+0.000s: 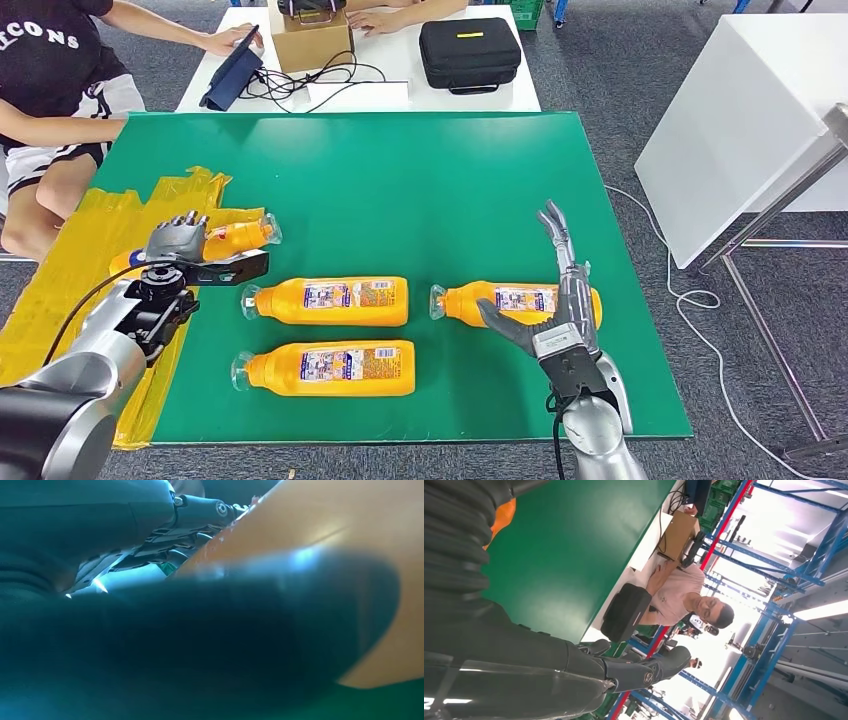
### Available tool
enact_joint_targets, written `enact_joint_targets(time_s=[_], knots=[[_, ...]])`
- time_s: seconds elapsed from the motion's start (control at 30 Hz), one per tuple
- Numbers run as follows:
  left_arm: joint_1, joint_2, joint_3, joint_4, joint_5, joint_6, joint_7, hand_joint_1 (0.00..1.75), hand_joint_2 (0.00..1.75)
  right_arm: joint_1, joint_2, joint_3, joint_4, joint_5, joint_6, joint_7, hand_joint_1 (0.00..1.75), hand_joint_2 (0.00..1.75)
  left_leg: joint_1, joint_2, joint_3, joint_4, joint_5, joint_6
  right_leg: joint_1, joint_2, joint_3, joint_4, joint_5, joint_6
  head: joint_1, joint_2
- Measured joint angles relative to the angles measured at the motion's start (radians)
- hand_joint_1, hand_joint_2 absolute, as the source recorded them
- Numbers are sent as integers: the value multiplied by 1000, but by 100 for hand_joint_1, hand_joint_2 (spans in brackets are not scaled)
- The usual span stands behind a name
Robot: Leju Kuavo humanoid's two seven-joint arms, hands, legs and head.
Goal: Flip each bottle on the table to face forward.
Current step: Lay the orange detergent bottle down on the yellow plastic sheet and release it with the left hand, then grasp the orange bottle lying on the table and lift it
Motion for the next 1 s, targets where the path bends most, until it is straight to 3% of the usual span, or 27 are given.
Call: enact_joint_targets(time_s=[0.13,0.23,0.3,0.37,0.47,0.53,0.6,0.67,0.8,1.0], knots=[[17,-4,14,-25,29,54,-76,0,0,7,0,-4,-3,6,0,2,0,175,0,0,0,0,0,0,0,0,0,0,0,0,0,0],[67,-15,58,-112,152,114,-280,0,0,31,0,-14,-21,13,-1,1,0,175,0,0,0,0,0,0,0,0,0,0,0,0,0,0],[129,-25,98,-227,318,101,-460,0,87,57,-2,-24,-41,24,-7,-1,0,175,0,0,0,0,-1,0,-1,0,0,0,0,0,0,0],[209,-41,144,-381,565,22,-631,0,175,83,-9,-33,-63,80,-38,17,0,175,-1,2,0,0,-2,0,-1,2,-1,0,0,0,0,0],[361,-96,226,-644,1107,-283,-833,0,175,101,-43,-43,-82,365,-132,139,0,175,-2,3,0,0,-3,0,-3,5,-2,-1,-1,0,0,0],[445,-136,271,-784,1447,-481,-888,0,175,97,-76,-53,-84,571,-142,217,0,175,-2,3,0,0,-4,1,-3,5,-2,-2,-1,0,0,0],[499,-163,295,-879,1629,-537,-909,0,175,90,-106,-59,-84,665,-116,260,0,175,-2,3,-1,0,-4,1,-3,5,-2,-2,-1,0,0,0],[539,-175,306,-949,1615,-524,-931,0,175,80,-134,-61,-79,702,-84,290,0,175,-2,3,-1,0,-4,2,-3,4,-1,-2,-1,0,0,0],[605,-179,307,-1069,1430,-522,-948,0,175,45,-188,-60,-42,748,-17,327,0,175,-2,1,-1,0,-2,2,-2,2,-1,-2,0,0,0,0],[646,-181,301,-1155,1441,-522,-950,0,175,-8,-237,-58,28,746,70,349,0,175,-1,1,-1,0,-2,2,-1,2,0,-2,0,0,0,0]])
